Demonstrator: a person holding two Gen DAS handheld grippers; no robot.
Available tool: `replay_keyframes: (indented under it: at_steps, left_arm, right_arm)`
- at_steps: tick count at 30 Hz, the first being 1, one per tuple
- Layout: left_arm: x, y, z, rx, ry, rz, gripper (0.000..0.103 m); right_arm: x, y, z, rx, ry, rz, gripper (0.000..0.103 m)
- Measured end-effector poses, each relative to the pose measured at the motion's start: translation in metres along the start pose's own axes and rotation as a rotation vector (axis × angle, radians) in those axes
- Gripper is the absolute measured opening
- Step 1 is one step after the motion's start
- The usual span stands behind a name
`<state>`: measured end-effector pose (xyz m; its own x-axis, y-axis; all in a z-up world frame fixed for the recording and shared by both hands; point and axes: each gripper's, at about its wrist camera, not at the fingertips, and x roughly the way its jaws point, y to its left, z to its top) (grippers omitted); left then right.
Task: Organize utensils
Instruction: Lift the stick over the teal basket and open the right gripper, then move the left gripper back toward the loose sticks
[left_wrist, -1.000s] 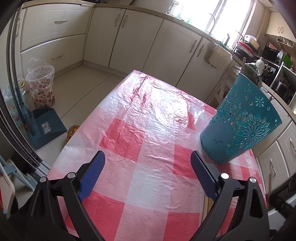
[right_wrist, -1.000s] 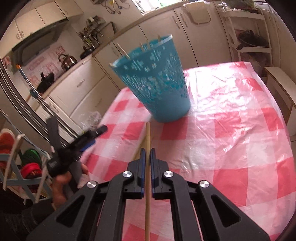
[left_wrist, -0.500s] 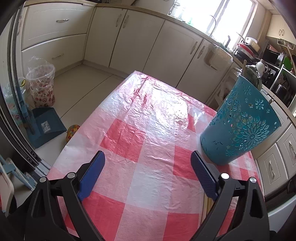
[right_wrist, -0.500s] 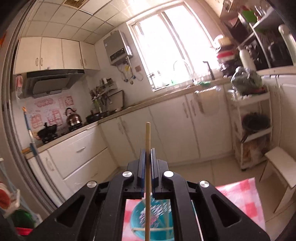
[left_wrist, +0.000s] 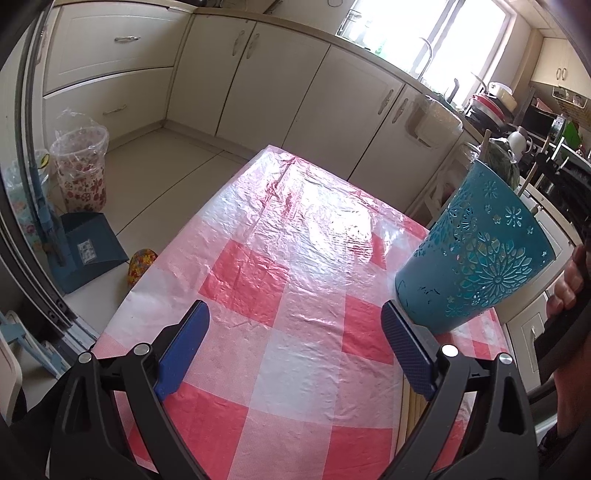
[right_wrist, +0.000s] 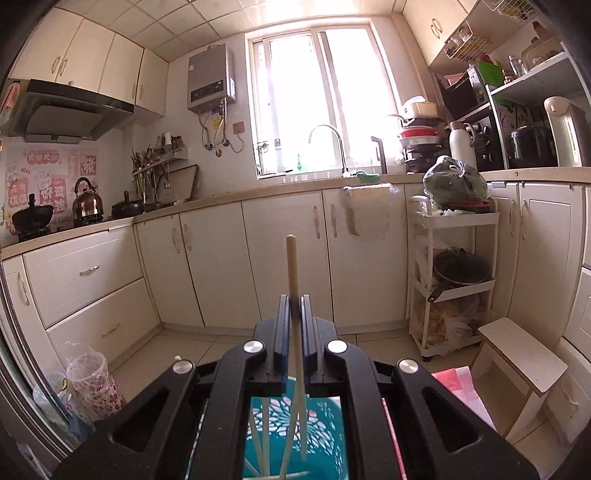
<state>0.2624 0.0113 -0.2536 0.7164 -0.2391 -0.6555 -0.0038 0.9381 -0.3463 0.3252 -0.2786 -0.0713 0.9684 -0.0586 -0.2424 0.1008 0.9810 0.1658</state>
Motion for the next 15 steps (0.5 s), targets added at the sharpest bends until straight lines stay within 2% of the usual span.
replay_keyframes:
  at_steps: [2,4,10,13,15]
  left_arm:
    - [0.000,0.000,0.000,-0.002,-0.001,0.002,0.090]
    - [0.000,0.000,0.000,0.000,-0.001,0.004,0.090]
    - [0.000,0.001,0.000,-0.003,-0.004,0.012,0.090]
    - [-0.001,0.002,0.001,-0.002,-0.005,0.015,0.090]
    - [-0.001,0.002,0.001,-0.002,-0.006,0.017,0.091]
  right_arm:
    - [-0.008,0.000,-0.007,-0.006,0.020,0.008,0.008]
    - [-0.020,-0.004,-0.011,0.001,0.032,0.017,0.021]
    - [-0.079,-0.017,-0.023,0.038,0.027,0.015,0.029]
    - [-0.107,-0.019,-0.048,0.054,0.097,0.015,0.030]
    - [-0.117,-0.017,-0.076,0.060,0.203,0.027,0.030]
